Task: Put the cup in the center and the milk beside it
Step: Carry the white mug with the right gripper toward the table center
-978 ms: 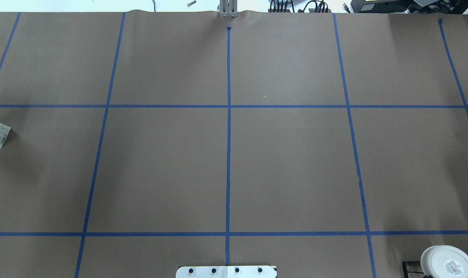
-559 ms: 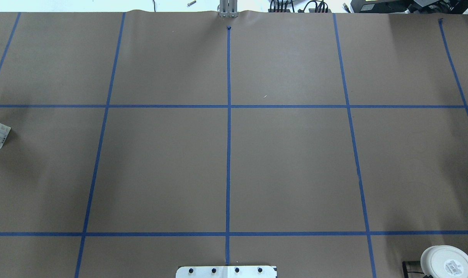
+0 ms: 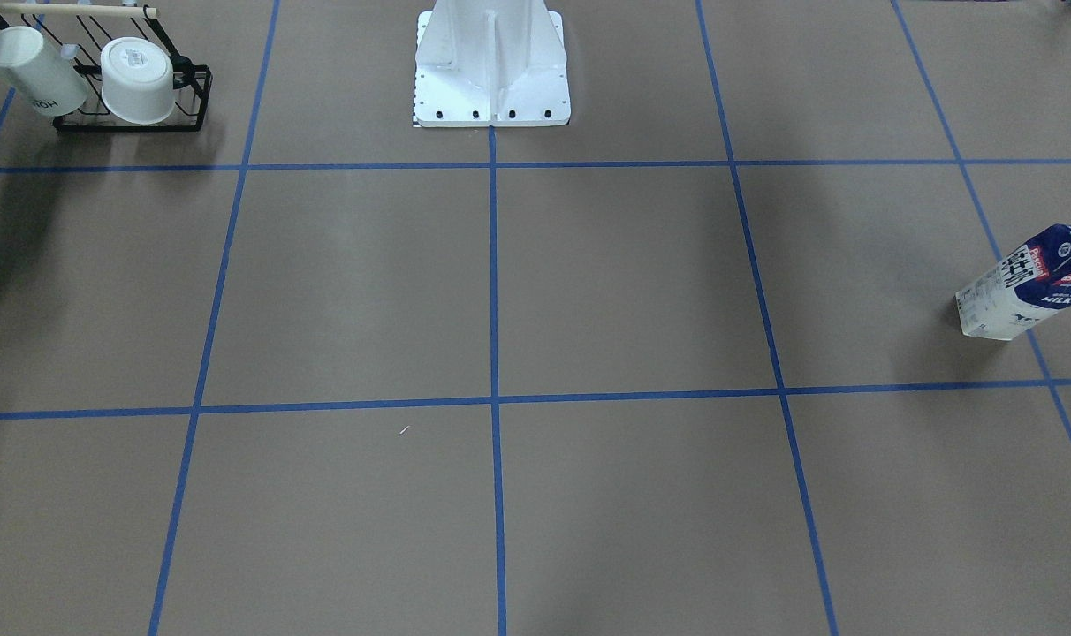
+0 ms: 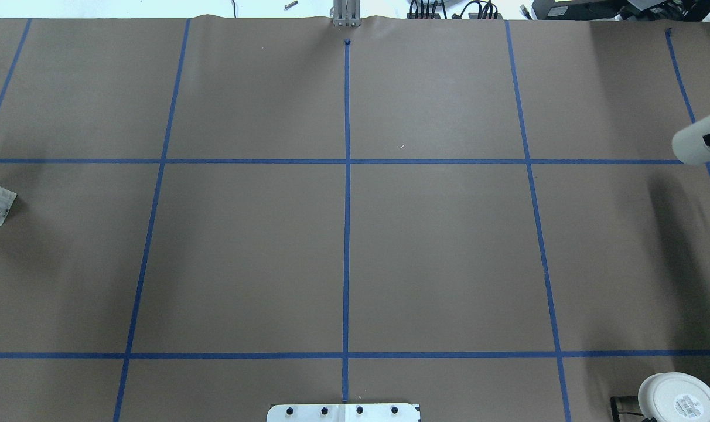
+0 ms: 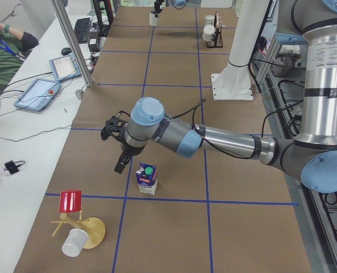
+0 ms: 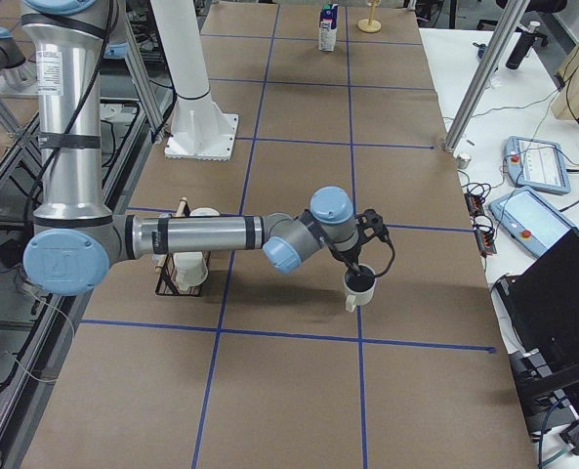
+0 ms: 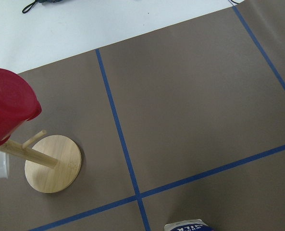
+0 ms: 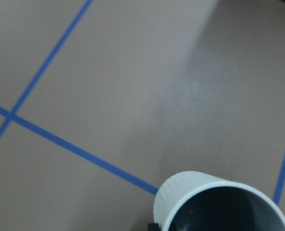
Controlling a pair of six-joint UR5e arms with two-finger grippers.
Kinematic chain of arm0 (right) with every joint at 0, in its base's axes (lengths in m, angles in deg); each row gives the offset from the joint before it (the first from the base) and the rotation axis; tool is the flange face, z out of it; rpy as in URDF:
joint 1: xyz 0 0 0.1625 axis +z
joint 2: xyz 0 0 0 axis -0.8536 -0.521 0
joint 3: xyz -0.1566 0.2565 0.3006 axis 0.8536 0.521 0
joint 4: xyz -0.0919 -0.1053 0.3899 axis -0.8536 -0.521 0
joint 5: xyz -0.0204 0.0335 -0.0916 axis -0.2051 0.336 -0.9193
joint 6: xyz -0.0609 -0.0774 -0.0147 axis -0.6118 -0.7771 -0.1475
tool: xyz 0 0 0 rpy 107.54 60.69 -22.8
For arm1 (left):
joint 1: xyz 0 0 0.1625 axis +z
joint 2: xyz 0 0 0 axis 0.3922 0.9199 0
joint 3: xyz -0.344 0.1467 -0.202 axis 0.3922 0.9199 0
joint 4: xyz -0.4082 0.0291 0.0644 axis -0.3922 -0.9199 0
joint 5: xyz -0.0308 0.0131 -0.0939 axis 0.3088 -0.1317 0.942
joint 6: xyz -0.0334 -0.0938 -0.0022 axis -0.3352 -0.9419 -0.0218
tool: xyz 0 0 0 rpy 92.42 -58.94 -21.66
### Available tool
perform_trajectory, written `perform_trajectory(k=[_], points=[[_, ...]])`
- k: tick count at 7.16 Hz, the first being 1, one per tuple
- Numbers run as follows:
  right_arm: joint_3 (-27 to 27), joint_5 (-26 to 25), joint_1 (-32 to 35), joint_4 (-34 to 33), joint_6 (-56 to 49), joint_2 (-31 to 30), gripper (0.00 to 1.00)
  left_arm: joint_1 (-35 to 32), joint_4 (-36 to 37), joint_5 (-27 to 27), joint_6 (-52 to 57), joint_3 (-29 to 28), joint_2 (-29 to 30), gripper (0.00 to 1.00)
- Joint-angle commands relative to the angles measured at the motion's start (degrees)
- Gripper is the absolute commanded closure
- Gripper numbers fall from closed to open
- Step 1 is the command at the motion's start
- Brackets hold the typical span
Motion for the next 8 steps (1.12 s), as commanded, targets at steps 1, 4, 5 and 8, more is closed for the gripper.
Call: perform_trajectory(k=[1, 4, 5, 8], points=[[-0.83, 1.73, -5.8, -6.7, 9.57, 12.87, 1.0, 0.05, 0.0, 0.0, 0.0, -0.09, -0.09, 0.02], [-3.01, -6.65, -19.5, -17.67, 31.12, 28.09, 1.0, 0.05, 0.0, 0.0, -0.17, -0.26, -0.09, 0.02], [-3.73, -12.53, -24.95, -26.51, 33.96, 33.36, 1.0, 0.05, 0.09, 0.0, -0.18, -0.35, -0.09, 0.02], [1.06, -23.3, -38.5, -45.02, 45.63, 48.74, 1.0, 0.05, 0.0, 0.09, -0.18, -0.35, -0.09, 0.02]])
